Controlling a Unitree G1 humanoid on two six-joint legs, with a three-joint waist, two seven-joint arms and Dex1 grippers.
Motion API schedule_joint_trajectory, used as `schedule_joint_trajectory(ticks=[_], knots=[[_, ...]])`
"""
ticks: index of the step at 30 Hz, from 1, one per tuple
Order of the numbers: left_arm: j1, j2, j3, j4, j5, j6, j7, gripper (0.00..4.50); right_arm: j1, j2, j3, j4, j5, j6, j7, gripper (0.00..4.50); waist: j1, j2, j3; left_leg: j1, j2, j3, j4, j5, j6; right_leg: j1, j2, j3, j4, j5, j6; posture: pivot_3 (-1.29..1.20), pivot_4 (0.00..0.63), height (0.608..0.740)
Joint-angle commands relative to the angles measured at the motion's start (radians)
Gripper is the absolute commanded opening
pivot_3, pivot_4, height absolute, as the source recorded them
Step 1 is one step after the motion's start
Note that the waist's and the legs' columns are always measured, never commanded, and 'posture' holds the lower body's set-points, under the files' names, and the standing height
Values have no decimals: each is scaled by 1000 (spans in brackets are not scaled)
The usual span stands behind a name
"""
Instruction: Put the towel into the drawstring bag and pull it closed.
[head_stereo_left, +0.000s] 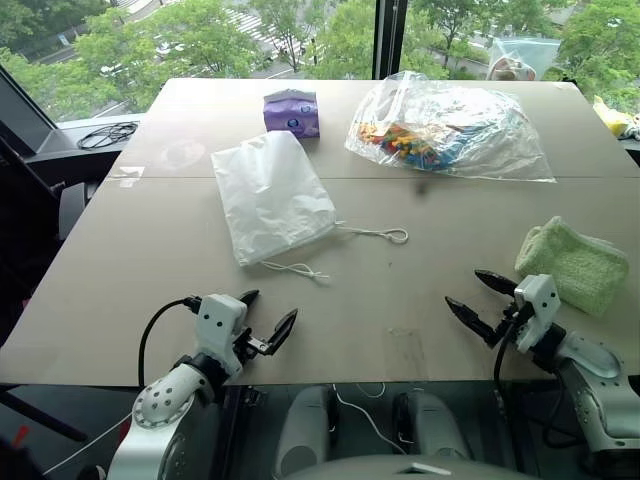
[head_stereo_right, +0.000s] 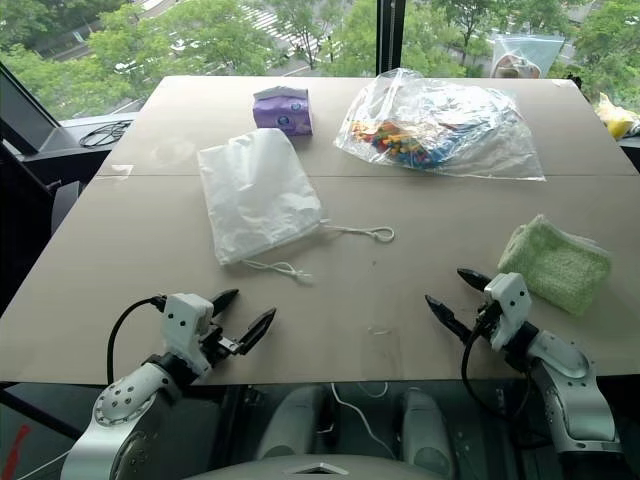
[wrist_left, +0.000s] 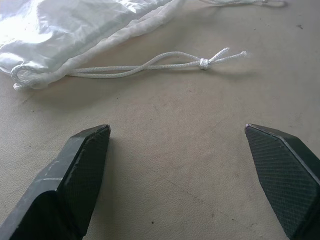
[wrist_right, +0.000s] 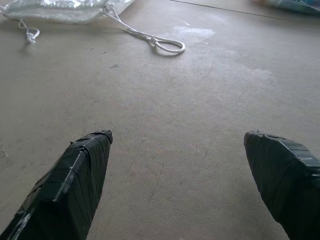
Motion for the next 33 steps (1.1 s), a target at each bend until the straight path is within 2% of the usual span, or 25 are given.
schedule_joint_trajectory(ticks=[1,24,30,33], knots=[[-9,6,14,-8,-17,-10,-14,4433,1,-10,-3,-1,-7,-35,9,4491,0,0,0,0,0,0,0,0,0,0,0,0,0,0,0,0,150,739],[-38,30,51,16,-38,-45,-79,4433,-16,-16,9,-8,-12,-37,18,4491,0,0,0,0,0,0,0,0,0,0,0,0,0,0,0,0,150,739],[-139,48,61,76,94,-149,-6,4433,-11,-14,78,-154,80,44,72,4491,1,0,0,0,0,-1,0,0,0,0,0,-1,0,0,0,0,150,739],[-178,74,38,139,220,-216,47,4433,-26,-6,98,-226,132,91,71,4491,1,0,0,0,0,0,0,0,0,0,0,0,0,0,0,0,150,739]])
